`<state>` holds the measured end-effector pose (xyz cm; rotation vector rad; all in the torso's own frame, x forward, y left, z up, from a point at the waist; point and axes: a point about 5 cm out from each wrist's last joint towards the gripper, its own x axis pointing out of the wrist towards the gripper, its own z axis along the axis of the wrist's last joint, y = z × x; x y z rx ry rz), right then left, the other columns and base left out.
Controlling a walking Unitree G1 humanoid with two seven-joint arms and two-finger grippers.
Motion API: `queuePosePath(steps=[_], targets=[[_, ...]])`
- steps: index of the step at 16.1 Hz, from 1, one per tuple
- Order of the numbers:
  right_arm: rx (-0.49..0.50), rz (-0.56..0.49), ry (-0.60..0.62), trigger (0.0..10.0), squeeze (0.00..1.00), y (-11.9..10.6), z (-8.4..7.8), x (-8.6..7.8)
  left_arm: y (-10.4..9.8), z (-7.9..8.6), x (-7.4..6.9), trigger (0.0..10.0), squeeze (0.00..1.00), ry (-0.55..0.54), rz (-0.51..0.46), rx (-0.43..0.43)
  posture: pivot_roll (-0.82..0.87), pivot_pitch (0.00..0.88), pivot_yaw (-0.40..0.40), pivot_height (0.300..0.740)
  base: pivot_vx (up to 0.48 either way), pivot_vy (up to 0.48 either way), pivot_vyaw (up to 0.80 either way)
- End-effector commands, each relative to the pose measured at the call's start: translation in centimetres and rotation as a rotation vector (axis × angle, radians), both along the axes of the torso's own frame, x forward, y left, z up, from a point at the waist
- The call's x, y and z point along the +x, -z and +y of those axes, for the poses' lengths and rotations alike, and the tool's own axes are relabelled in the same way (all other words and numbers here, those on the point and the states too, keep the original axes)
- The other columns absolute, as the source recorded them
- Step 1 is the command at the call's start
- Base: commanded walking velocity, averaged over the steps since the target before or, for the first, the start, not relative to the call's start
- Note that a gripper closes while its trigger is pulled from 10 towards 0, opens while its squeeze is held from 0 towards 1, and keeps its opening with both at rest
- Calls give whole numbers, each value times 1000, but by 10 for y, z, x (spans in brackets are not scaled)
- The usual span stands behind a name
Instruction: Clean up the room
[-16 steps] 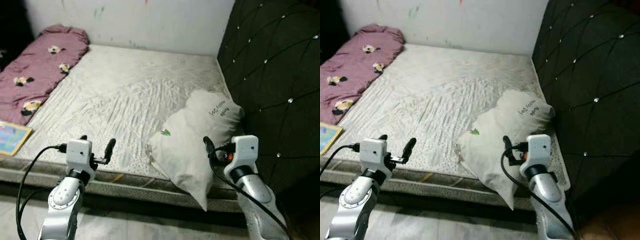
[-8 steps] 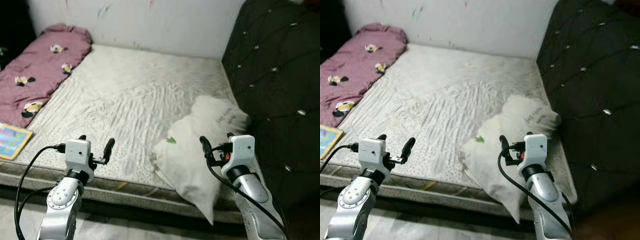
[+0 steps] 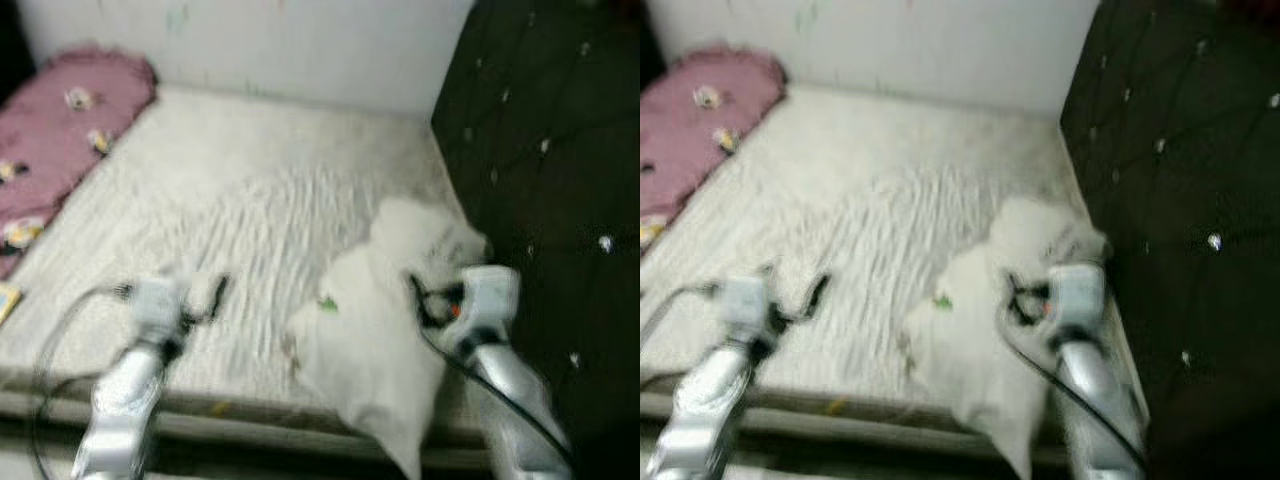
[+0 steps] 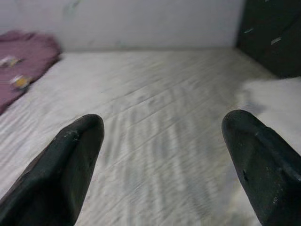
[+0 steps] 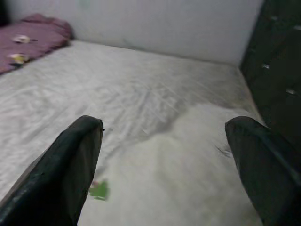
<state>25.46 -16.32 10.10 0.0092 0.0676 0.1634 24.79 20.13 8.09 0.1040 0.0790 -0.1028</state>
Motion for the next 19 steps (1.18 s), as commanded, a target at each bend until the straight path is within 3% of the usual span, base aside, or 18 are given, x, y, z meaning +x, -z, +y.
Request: queuePosePath(steps=[1,3,14,19], targets=[[-9,9,23,10000,0,1,-7,-1,-1,-4,1,10000,0,11,-2,2,-46,0,-60,740,0,0,0],[-13,7,21,10000,0,1,-7,-1,-1,-4,0,10000,0,12,-3,2,-45,0,-61,740,0,0,0],[-17,7,17,10000,0,1,-8,-1,0,-5,1,10000,0,14,-2,1,-45,0,-62,740,0,-335,0],[-20,19,20,10000,0,1,-8,0,0,-6,2,10000,0,17,4,-18,-43,0,-65,740,0,0,0]])
